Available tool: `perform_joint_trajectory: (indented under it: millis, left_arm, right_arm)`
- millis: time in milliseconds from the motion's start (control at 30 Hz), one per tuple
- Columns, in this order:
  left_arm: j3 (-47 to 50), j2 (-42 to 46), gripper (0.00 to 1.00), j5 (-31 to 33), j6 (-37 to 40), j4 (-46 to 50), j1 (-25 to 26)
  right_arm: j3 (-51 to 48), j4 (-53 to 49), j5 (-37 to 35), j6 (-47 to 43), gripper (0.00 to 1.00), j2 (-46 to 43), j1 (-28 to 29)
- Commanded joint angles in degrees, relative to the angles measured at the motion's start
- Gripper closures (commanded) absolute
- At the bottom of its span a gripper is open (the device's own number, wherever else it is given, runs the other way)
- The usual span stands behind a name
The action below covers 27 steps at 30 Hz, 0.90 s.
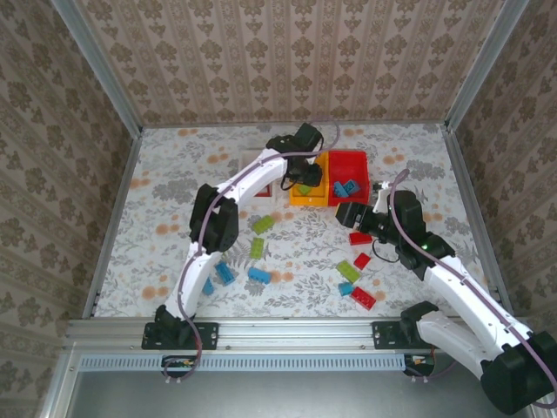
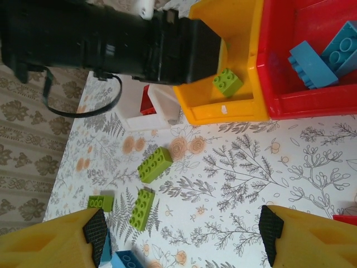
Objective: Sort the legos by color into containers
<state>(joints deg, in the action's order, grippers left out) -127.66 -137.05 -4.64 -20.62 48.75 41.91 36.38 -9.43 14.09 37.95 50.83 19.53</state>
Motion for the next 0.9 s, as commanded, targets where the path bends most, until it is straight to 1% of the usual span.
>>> perform_joint_trajectory:
  millis: [0,33,133,233,367,467,567,667,733,867]
  left_arm:
    - [-1.72,0.64,0.56,-3.65,-1.60,1.85,0.24]
    - [-1.35,0.95,0.51,-3.64,-1.61,1.79,0.28]
    - [0.39,2.73,0.46,-3.31,-1.78,1.19,0.44]
    - [1.81,4.79,0.44,-3.10,-1.99,0.61,0.31]
    - [3.90,8.21,0.45,-2.74,-2.80,0.01,0.36]
    - [7.55,12.23,0.46,-2.58,-4.33,-1.76,0.32]
    - [13.36,17.69,0.47,-3.25,-6.24,-4.83,0.35]
    - [20.67,23.60,0.47,-4.07,-6.63,-7.71,0.49]
    - [26.61,28.24,0.47,-4.74,-6.38,-9.28,0.55]
    - [39.95,38.80,0.46,-5.96,-4.21,-11.30,0.48]
  right_arm:
    - [1.76,-2.09,-1.81,0.03,0.24,-1.07,-0.15]
    - [1.85,-2.77,-2.04,-0.07,0.24,-0.96,-0.19]
    - [2.86,-6.17,-2.73,-0.74,0.24,-0.40,-0.19]
    - [3.92,-9.24,-3.01,-1.50,0.25,-0.03,-0.15]
    - [5.02,-13.36,-3.51,-2.56,0.27,-0.27,-0.19]
    - [7.29,-19.33,-4.71,-3.51,0.30,0.35,0.23]
    - [10.47,-28.51,-6.76,-3.93,0.34,2.09,2.20]
    - [13.05,-36.44,-7.89,-3.78,0.37,4.79,7.29]
    - [14.23,-40.76,-8.81,-2.97,0.38,7.14,12.71]
    - [14.78,-48.11,-12.88,1.11,0.38,11.79,24.56]
